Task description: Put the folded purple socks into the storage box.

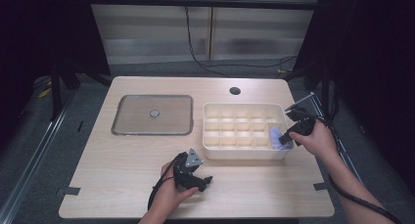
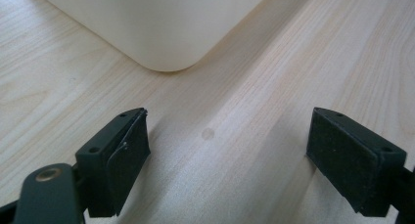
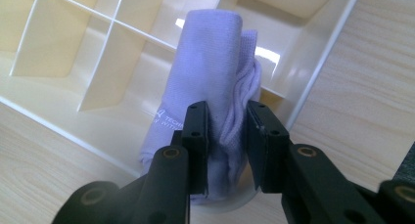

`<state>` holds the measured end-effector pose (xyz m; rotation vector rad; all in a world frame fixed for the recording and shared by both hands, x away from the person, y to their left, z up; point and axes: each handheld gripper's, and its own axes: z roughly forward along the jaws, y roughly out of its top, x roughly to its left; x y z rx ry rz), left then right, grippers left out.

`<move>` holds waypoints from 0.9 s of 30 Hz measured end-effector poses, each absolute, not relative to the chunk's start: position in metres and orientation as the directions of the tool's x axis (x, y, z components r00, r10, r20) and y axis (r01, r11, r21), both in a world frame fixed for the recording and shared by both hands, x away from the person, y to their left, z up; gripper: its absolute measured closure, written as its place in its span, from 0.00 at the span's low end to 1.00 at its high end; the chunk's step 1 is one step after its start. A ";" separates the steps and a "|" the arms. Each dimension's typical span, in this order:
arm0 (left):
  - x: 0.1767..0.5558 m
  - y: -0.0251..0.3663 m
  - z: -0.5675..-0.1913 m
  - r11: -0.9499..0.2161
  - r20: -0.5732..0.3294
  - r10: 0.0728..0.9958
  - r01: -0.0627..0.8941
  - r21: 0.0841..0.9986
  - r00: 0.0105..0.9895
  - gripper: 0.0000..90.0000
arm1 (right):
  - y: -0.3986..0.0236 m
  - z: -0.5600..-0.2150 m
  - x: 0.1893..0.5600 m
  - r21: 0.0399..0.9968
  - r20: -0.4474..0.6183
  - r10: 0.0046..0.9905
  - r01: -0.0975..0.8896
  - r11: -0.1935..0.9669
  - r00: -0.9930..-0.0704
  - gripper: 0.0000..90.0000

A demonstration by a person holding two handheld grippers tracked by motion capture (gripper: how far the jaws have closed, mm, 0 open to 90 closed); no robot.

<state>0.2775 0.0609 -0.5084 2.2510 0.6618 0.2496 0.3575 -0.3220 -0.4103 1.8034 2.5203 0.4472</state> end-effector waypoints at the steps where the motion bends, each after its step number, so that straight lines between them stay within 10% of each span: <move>1: 0.277 0.061 -0.508 -0.575 -0.025 0.532 0.383 0.723 0.846 0.17 | -0.322 -0.410 0.357 0.236 0.156 0.929 0.926 0.296 -0.337 0.79; 27: 0.278 0.061 -0.508 -0.575 -0.026 0.532 0.383 0.723 0.846 0.17 | -0.312 -0.409 0.353 0.202 0.106 0.919 0.913 0.354 -0.380 0.74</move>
